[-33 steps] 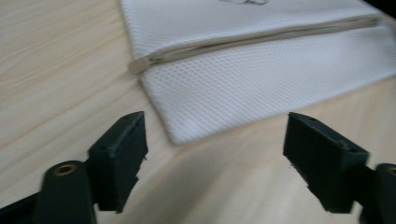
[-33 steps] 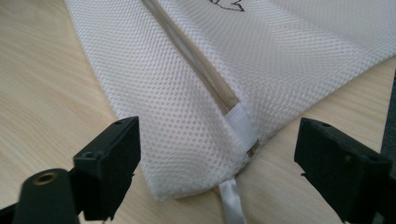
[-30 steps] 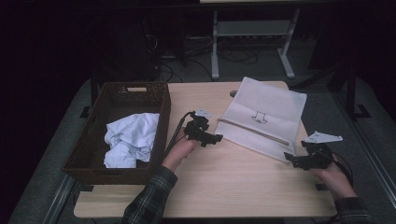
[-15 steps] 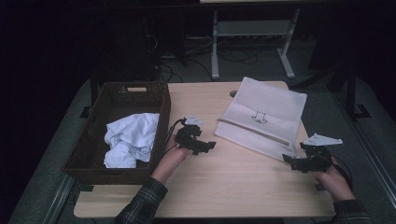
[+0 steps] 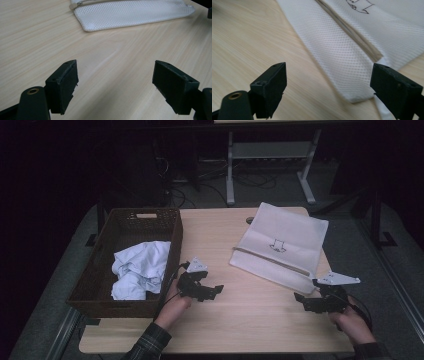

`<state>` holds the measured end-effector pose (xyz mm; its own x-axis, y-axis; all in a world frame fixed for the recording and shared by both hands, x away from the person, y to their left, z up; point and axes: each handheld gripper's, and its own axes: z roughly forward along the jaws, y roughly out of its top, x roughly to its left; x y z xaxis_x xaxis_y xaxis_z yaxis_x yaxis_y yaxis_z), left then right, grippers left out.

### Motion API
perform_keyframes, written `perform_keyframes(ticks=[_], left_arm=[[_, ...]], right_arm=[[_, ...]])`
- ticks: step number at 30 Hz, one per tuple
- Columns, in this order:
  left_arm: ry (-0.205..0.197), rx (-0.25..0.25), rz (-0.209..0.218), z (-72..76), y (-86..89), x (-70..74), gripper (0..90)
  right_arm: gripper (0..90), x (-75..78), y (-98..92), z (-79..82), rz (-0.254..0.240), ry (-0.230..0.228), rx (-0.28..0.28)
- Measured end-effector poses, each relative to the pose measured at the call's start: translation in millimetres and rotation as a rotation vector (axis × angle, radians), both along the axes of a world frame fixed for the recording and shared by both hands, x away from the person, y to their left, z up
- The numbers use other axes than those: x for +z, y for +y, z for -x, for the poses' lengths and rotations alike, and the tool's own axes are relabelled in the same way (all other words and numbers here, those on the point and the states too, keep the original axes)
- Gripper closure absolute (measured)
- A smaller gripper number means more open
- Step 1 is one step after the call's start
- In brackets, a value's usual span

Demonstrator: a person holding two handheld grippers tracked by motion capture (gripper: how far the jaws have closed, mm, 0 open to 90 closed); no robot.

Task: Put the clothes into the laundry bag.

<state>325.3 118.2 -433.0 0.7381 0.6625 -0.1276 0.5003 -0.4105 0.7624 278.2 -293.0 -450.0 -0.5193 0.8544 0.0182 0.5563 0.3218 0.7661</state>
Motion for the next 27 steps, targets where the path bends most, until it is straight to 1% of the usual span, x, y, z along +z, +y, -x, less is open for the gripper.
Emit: perform_keyframes(ticks=[2,4,7,10,12,14,16,18,20,23,27], left_arm=[[-0.005,-0.008,-0.007,4.9,0.5,-1.2,20.1],[-0.017,-0.021,-0.011,9.4,0.9,-2.5,17.9],[-0.026,-0.024,0.004,15.4,2.7,-4.6,17.1],[-0.023,-0.023,0.014,19.7,6.7,-6.0,16.6],[-0.024,-0.008,0.02,22.1,9.5,-6.2,16.5],[-0.02,-0.011,0.026,25.2,9.8,-5.7,16.5],[-0.023,-0.004,0.019,29.5,10.4,-5.9,16.4],[-0.02,0.0,0.019,33.2,13.2,-6.1,16.4],[-0.013,-0.006,0.031,36.0,14.9,-5.1,16.5],[-0.016,-0.01,0.036,38.9,15.2,-2.2,16.4],[0.005,-0.016,0.07,38.4,17.0,1.7,16.4]], right_arm=[[13.0,-1.2,5.3,1.5,-0.006,-0.003,0.004],[13.0,-2.5,10.2,2.7,-0.01,-0.007,0.017],[13.1,-4.6,19.4,4.3,-0.02,-0.002,0.041],[13.1,-7.0,27.8,6.5,-0.021,0.0,0.062],[13.1,-8.9,32.4,7.6,-0.03,0.011,0.072],[13.1,-10.7,36.6,8.5,-0.033,0.02,0.074],[13.3,-12.1,40.2,10.2,-0.037,0.021,0.074],[13.2,-14.5,45.2,13.0,-0.033,0.023,0.093],[13.1,-16.8,50.4,15.0,-0.023,0.027,0.117],[13.0,-18.6,55.5,15.7,-0.012,0.027,0.15],[13.0,-19.7,56.9,16.4,-0.02,0.02,0.18]])
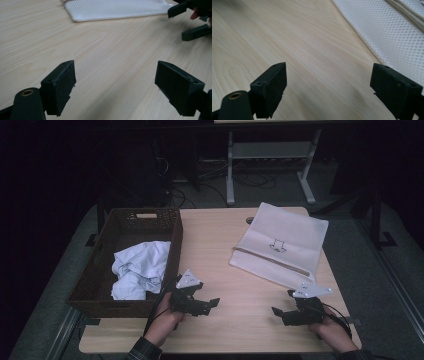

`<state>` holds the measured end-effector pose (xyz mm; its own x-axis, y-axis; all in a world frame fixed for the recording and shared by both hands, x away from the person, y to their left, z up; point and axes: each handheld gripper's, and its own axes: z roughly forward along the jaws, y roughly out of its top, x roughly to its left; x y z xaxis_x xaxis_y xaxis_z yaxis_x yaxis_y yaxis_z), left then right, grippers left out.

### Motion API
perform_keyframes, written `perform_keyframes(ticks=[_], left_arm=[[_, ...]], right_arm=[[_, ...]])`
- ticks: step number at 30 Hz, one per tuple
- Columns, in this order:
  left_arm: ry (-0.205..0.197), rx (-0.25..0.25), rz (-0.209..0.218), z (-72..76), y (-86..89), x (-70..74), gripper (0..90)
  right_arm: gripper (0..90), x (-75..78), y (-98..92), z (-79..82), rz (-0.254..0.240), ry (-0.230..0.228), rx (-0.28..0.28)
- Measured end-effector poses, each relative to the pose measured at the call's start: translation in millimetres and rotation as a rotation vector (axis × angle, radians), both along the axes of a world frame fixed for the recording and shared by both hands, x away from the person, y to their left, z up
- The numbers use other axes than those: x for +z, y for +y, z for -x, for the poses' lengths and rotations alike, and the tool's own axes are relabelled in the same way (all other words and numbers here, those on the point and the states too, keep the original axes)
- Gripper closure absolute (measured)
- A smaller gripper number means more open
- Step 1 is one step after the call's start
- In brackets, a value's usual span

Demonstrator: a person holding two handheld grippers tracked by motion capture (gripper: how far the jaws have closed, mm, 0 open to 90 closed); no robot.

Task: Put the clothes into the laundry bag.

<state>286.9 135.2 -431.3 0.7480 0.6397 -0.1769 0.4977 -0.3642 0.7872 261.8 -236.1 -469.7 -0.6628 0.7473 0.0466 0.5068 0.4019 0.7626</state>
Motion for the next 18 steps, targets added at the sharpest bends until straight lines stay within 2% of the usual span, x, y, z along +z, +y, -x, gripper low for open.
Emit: perform_keyframes(ticks=[3,6,12,18], left_arm=[[0.005,0.001,0.013,-0.4,0.9,3.0,16.4],[-0.013,-0.001,-0.005,0.1,0.5,6.1,16.5],[0.015,-0.018,0.019,-0.4,1.5,11.6,16.5],[0.007,-0.028,0.018,-0.6,0.5,17.9,16.5]], right_arm=[[13.0,-2.1,1.3,-1.3,0.005,0.006,0.006],[13.0,-2.7,2.8,-0.3,0.005,0.007,0.015],[13.0,-1.3,3.2,1.2,0.007,-0.002,0.026],[13.0,-1.6,4.1,2.0,0.014,-0.006,0.035]])
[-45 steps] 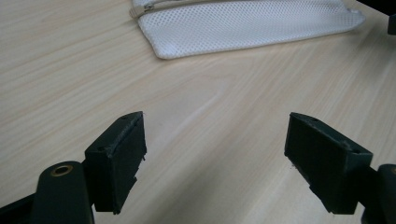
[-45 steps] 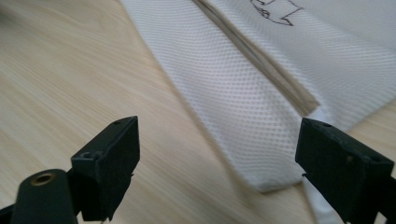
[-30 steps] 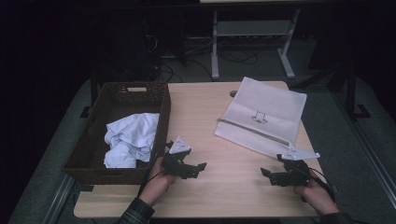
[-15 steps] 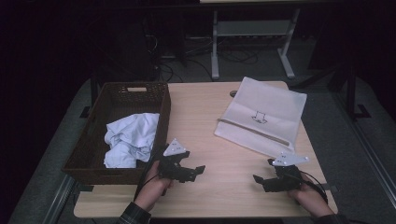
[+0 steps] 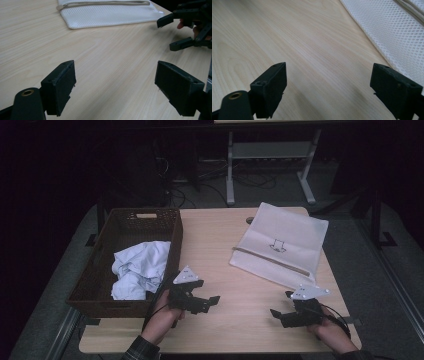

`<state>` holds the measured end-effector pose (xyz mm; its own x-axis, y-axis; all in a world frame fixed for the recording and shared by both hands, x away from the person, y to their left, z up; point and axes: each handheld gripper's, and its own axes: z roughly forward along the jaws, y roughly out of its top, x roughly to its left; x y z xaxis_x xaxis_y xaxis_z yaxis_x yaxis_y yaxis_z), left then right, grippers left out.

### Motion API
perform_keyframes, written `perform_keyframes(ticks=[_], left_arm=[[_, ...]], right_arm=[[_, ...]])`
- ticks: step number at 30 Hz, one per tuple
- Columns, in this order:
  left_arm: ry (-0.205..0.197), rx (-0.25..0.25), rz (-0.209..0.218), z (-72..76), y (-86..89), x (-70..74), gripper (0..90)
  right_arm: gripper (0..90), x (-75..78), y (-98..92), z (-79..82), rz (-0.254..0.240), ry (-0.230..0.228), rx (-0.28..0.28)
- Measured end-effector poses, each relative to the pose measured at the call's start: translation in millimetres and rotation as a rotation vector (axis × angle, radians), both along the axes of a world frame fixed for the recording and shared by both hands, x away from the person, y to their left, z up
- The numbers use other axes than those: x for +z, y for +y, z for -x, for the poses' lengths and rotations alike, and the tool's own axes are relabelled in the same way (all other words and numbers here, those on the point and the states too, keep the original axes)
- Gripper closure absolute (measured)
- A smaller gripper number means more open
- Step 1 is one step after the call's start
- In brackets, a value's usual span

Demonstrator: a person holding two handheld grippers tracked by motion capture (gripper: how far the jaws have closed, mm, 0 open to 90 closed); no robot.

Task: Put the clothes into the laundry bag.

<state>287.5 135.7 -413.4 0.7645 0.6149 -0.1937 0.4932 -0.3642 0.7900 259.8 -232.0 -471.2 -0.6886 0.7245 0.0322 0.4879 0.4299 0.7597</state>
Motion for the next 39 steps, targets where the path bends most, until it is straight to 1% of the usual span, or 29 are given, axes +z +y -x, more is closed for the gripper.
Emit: perform_keyframes(ticks=[4,8,11,16,20,25,27,29,35,39], left_arm=[[-0.017,0.002,-0.013,-1.1,-0.5,5.2,16.5],[-0.013,-0.001,-0.001,-3.2,1.0,9.6,16.5],[-0.025,-0.004,-0.024,-4.7,0.3,12.5,16.5],[-0.033,-0.015,-0.028,-7.1,2.0,18.6,16.5],[-0.053,-0.013,-0.048,-10.3,4.5,25.5,16.5],[-0.059,0.002,-0.051,-15.1,11.3,31.8,16.5],[-0.053,0.009,-0.051,-16.8,14.2,33.6,16.5],[-0.044,-0.002,-0.033,-17.8,15.9,35.2,16.5],[-0.052,-0.012,-0.043,-20.1,15.0,41.8,16.5],[-0.062,-0.015,-0.06,-22.4,15.1,45.9,16.5]], right_arm=[[13.0,0.5,-0.3,0.1,0.003,-0.005,0.0],[13.0,0.6,-0.5,-0.5,0.002,-0.008,-0.006],[12.9,0.9,-0.7,0.0,0.004,-0.011,-0.005],[12.9,2.0,-1.4,0.2,-0.002,-0.018,-0.012],[12.9,2.1,-2.2,0.9,0.001,-0.018,-0.015],[12.9,3.7,-4.0,2.0,-0.006,-0.027,-0.018],[12.9,3.5,-4.7,1.7,-0.006,-0.024,-0.024],[12.9,3.2,-4.5,1.7,-0.003,-0.022,-0.026],[12.9,3.4,-4.7,2.3,0.0,-0.027,-0.02],[12.9,3.4,-4.7,2.0,-0.002,-0.026,-0.023]])
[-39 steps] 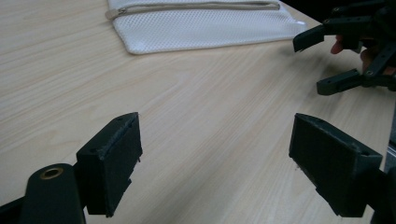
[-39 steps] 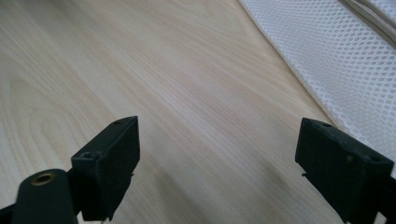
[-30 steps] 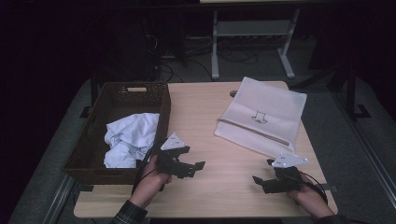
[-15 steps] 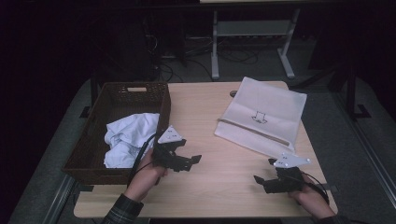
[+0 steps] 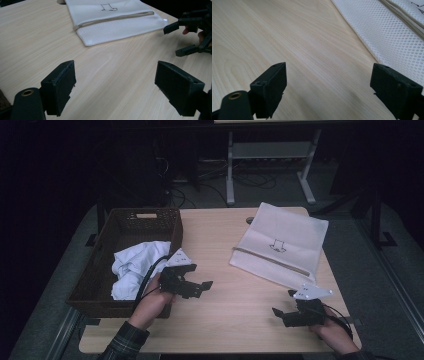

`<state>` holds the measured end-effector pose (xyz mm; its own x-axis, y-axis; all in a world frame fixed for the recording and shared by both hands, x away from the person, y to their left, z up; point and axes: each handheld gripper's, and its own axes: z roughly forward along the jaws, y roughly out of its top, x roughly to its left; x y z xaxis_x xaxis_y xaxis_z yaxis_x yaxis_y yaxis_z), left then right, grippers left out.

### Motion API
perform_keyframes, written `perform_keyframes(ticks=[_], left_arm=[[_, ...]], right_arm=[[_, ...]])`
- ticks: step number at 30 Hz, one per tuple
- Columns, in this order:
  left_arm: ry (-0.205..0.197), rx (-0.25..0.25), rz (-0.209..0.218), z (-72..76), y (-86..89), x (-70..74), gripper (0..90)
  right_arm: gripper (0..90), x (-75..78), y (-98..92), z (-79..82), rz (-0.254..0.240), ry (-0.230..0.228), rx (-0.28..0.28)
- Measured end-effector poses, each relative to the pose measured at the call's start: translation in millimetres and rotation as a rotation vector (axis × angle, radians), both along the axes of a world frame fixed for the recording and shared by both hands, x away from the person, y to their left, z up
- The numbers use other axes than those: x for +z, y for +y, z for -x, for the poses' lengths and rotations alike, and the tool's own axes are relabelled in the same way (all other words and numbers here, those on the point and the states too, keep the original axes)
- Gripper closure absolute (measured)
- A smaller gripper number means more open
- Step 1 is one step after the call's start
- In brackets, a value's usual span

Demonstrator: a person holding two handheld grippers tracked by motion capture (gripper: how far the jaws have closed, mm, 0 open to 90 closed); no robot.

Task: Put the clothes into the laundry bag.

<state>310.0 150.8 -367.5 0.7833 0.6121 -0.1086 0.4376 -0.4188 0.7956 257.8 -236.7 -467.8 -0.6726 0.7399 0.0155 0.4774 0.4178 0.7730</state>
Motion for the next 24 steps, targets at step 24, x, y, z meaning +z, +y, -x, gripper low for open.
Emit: perform_keyframes(ticks=[24], left_arm=[[-0.003,0.026,-0.048,-18.3,21.0,23.4,16.5]], right_arm=[[12.9,0.1,-1.0,1.5,0.004,-0.002,0.0]])
